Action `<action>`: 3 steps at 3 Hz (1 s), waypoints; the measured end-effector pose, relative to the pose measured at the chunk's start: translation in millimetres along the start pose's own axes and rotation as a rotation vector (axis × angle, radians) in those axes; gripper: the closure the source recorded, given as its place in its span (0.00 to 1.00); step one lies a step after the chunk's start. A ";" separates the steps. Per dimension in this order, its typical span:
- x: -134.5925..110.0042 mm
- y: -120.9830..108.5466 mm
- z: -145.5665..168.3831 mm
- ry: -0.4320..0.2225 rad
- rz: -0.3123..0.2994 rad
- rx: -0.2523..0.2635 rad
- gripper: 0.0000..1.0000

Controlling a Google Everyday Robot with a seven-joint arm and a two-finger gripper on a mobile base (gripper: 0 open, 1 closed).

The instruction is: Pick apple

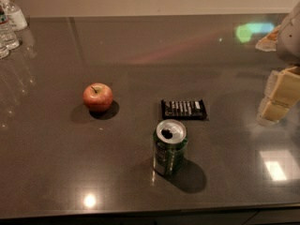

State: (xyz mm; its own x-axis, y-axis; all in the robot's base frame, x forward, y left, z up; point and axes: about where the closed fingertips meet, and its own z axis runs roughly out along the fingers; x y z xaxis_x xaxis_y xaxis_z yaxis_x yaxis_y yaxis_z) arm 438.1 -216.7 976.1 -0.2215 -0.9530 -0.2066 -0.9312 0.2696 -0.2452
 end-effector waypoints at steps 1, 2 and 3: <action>0.0 0.0 0.0 0.000 0.000 0.000 0.00; -12.9 -7.2 1.8 -0.016 -0.025 0.002 0.00; -41.1 -26.6 9.4 -0.059 -0.068 0.017 0.00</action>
Offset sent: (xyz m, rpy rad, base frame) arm 0.0306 0.0314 0.0033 0.0216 -0.0069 0.0866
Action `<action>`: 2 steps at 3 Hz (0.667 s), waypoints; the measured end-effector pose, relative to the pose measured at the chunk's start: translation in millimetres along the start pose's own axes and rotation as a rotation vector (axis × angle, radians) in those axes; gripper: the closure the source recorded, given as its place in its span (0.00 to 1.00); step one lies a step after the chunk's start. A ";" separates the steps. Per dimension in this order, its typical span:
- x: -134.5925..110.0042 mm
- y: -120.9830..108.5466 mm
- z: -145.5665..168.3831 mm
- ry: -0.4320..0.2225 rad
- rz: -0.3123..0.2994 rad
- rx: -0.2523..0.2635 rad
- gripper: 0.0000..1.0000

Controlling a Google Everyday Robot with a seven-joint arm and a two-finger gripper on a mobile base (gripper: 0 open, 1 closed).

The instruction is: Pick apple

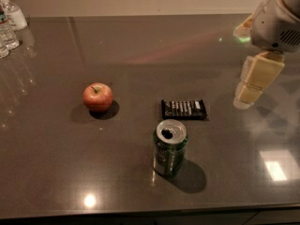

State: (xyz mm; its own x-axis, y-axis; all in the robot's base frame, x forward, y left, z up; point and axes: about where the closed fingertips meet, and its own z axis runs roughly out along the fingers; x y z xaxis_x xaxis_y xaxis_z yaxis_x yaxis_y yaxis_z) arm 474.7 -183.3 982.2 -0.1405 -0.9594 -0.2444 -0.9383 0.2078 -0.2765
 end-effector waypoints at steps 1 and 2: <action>-27.6 -17.6 16.5 -0.048 -0.036 -0.009 0.00; -57.0 -30.1 39.0 -0.100 -0.059 -0.035 0.00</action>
Offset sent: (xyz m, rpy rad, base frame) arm 0.0784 0.0945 -0.0289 0.1426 0.0253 0.1448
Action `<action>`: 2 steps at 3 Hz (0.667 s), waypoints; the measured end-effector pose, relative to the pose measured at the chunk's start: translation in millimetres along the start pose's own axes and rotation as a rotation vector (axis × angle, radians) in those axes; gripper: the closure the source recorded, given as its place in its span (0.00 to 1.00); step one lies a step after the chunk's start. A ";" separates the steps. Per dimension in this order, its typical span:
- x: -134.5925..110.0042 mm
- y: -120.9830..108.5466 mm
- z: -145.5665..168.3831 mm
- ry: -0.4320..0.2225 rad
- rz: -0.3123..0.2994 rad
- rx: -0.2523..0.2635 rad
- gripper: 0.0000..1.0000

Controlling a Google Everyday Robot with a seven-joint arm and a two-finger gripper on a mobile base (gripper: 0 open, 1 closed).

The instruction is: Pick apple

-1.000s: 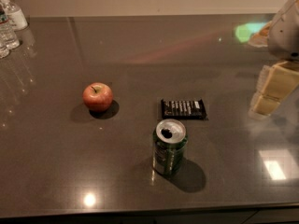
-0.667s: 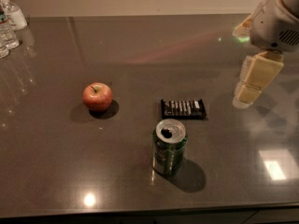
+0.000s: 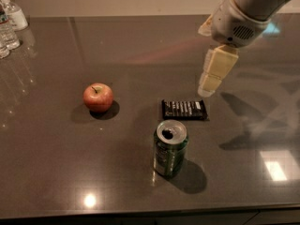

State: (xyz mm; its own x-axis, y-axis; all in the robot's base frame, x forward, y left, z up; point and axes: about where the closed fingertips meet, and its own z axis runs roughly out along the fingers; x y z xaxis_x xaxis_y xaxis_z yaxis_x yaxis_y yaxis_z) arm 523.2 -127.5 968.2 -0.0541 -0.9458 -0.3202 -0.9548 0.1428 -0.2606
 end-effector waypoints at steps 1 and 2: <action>-26.5 -8.2 25.1 -0.053 -0.013 -0.035 0.00; -54.0 -7.0 47.4 -0.106 -0.021 -0.076 0.00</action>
Offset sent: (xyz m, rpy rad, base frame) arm 0.0316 0.1003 -0.0383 0.1595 0.0907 0.1088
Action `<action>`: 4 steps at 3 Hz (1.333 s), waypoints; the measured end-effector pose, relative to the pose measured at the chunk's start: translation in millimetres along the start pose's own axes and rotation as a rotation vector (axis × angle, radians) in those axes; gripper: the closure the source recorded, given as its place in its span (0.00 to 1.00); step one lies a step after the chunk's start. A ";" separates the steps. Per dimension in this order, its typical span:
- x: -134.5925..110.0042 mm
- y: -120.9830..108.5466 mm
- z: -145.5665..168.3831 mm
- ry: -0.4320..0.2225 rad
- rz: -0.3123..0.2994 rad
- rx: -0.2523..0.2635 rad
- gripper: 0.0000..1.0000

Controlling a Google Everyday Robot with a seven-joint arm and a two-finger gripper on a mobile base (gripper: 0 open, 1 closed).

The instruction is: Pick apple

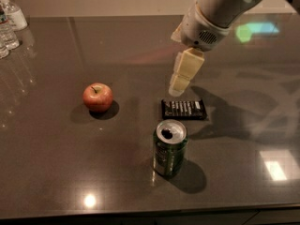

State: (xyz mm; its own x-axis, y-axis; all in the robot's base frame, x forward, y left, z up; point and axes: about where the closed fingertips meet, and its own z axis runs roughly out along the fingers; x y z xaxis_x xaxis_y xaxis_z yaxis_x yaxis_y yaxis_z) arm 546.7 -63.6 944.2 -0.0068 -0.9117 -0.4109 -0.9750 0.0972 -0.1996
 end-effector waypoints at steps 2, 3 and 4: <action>-55.8 13.7 49.0 -0.117 -0.044 -0.081 0.00; -81.2 23.6 73.8 -0.166 -0.084 -0.115 0.00; -102.7 27.0 98.5 -0.204 -0.126 -0.135 0.00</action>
Offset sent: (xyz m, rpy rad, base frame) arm -0.0054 0.1134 -0.0376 0.1726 0.0746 0.1547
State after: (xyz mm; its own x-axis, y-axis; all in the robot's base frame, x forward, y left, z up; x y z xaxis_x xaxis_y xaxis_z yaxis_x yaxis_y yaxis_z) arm 543.0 72.0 893.3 0.1480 -0.8124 -0.5640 -0.9862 -0.0782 -0.1460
